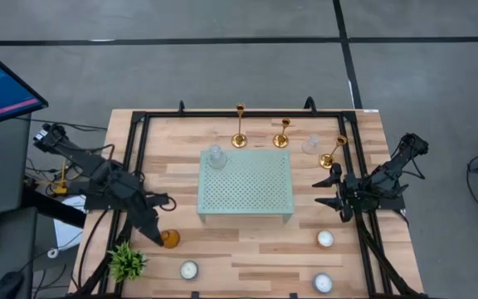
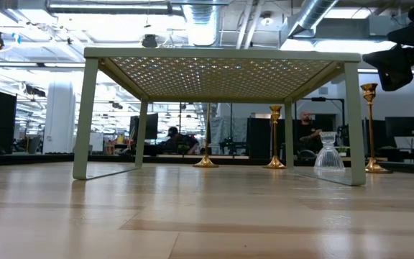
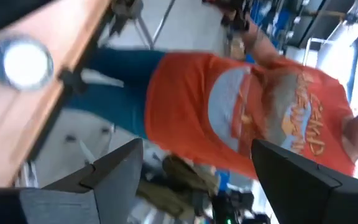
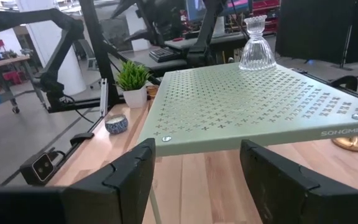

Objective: Pick & Place candle stick holders
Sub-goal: Put the yellow glass candle holder on the shelf

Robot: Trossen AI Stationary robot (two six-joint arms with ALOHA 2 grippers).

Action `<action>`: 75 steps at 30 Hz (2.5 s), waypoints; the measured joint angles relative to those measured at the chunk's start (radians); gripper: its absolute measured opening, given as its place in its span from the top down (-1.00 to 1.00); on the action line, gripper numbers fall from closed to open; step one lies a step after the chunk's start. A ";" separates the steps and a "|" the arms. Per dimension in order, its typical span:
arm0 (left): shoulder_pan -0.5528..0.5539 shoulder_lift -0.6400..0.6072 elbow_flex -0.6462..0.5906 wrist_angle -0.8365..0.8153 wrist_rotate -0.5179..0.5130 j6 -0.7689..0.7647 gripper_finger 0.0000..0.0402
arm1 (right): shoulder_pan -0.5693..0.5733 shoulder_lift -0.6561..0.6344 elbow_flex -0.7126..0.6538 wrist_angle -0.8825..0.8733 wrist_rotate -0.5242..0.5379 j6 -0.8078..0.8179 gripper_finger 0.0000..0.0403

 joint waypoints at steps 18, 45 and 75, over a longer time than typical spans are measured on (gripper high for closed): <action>0.037 -0.082 0.317 0.047 -0.607 0.872 -0.20 | 0.000 0.000 0.000 0.000 0.000 0.000 -0.12; -0.119 -0.024 0.030 -0.495 -0.438 0.944 -0.39 | 0.000 0.000 -0.003 0.027 0.001 0.001 -0.12; -0.276 -0.032 -0.166 -0.369 -0.508 0.905 -0.67 | 0.000 0.000 0.001 0.008 0.061 0.002 -0.12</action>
